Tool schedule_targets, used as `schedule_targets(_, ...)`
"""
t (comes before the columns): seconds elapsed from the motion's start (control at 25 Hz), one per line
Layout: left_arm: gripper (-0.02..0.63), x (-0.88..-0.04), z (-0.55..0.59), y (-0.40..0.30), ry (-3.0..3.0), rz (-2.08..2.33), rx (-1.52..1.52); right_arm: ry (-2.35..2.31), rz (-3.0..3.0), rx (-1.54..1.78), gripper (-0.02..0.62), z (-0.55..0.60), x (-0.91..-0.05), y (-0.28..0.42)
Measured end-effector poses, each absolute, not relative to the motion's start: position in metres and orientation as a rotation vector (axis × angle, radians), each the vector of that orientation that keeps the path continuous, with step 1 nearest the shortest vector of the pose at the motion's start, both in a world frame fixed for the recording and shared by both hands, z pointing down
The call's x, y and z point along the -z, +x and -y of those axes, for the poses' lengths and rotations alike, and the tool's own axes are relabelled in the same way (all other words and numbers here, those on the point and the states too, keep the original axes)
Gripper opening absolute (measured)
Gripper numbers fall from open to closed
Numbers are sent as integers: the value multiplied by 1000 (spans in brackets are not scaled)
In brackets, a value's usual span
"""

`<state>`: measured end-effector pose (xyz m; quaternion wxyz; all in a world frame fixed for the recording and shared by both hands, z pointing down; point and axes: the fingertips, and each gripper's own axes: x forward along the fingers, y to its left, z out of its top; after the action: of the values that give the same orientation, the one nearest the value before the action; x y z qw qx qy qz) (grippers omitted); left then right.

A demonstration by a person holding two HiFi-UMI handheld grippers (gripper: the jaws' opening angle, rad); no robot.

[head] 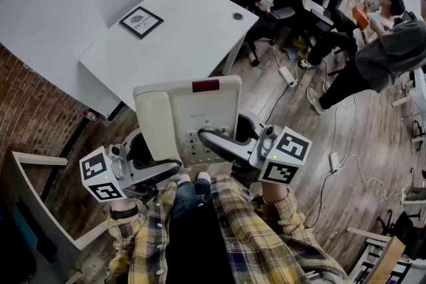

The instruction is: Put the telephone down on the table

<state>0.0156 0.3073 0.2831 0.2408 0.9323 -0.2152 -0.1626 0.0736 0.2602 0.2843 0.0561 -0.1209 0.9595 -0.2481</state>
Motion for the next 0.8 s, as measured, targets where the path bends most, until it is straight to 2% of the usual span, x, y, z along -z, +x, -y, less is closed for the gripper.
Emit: schedule_targets(0.8,393,-274,-352,51,2562,603,443,-376,-2903,740,275,-304,-276,107)
